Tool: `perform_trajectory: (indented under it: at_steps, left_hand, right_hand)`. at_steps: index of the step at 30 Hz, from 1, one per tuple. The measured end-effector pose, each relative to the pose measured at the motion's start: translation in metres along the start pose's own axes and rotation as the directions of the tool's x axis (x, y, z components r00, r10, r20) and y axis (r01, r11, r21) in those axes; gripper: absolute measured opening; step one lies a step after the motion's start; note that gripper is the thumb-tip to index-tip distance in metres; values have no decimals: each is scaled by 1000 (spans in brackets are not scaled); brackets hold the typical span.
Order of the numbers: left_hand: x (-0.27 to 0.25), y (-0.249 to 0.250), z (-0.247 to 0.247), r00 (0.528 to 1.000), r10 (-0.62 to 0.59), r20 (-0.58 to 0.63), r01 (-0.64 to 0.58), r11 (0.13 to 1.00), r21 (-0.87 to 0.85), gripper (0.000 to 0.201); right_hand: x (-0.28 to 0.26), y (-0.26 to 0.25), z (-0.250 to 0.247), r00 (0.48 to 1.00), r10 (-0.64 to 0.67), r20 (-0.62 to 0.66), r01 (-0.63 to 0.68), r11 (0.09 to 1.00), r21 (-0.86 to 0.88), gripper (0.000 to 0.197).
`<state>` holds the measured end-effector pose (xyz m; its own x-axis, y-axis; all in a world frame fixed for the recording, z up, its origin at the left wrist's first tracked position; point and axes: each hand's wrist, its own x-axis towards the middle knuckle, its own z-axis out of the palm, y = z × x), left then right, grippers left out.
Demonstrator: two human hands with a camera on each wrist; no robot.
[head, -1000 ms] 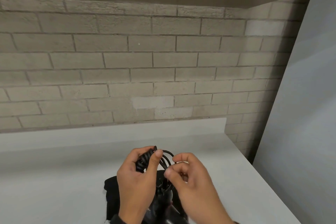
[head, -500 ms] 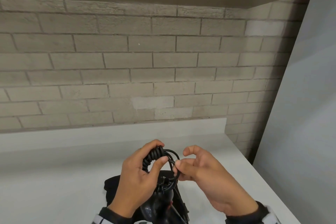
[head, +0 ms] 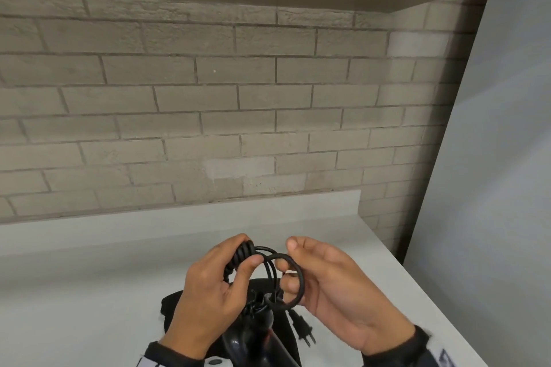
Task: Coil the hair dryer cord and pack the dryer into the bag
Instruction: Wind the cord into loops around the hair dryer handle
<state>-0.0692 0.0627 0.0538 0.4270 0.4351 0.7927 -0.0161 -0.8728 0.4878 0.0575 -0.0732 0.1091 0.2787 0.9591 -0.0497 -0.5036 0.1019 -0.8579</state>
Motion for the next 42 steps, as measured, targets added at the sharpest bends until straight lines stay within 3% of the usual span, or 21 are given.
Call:
perform_trajectory:
  at_steps: [2,4,8,10,12,14,17,19,21,25,27,31,34,36,38,40,42]
  left_hand:
    - [-1,-3,-2,999,-22,-26,22,1000,-11,58]
    - [-1,-6,-4,998,-45,-37,44,999,-19,61]
    - [-1,-5,-4,998,-60,-34,58,998,-36,57]
    - [0,-5,-2,998,-61,-29,60,997,-49,56]
    - [-1,-5,-1,997,-70,-23,69,996,-60,56]
    - [-3,-6,-1,997,-77,-8,76,995,-66,57]
    - [-7,-9,-1,995,-100,-12,98,992,-82,53]
    - [-6,-13,-2,993,-115,-19,113,989,-91,52]
    - [-5,-14,-1,991,-132,-25,128,986,-105,49]
    - [-6,-15,1,981,-189,-49,179,970,-166,44]
    - [-6,-16,2,979,-198,-47,189,970,-153,43]
    - [-6,-17,3,976,-207,-61,198,972,-127,35]
    - [-8,-18,1,975,-216,-57,208,971,-114,28]
    - [-8,-18,-2,973,-226,-52,218,967,-129,24]
    - [-8,-19,-6,973,-224,-49,215,966,-148,19]
    - [-8,-19,-7,976,-210,-52,202,971,-129,20]
    - [-10,-19,-8,978,-204,-49,199,974,-106,21]
  right_hand:
    - [-2,13,-3,990,-138,25,139,987,-78,40]
    - [-5,28,-6,960,-279,27,276,924,-263,48]
    - [-10,54,-7,873,-488,19,361,619,-697,25]
    - [-12,59,-6,867,-498,25,339,551,-762,16]
    - [-12,55,-7,890,-455,-12,289,584,-758,11]
    - [-13,41,-7,905,-423,-34,297,688,-662,7]
    - [-17,12,-10,944,-305,-125,252,913,-322,22]
    - [-21,-1,-18,969,-174,-178,149,978,-145,32]
    - [-23,-1,-22,976,-151,-159,136,986,-100,37]
    - [-10,34,-28,918,-396,-37,384,906,-179,64]
    - [-6,59,-35,897,-441,21,424,850,-312,69]
    - [-6,87,-36,896,-428,-117,338,830,-444,57]
    - [-10,84,-35,928,-324,-185,256,913,-318,41]
    - [-13,73,-38,932,-282,-228,251,955,-157,53]
    - [-16,59,-44,903,-315,-291,307,949,-76,64]
    - [-20,44,-53,880,-368,-301,332,929,-164,43]
    - [-25,32,-58,852,-453,-262,318,846,-427,19]
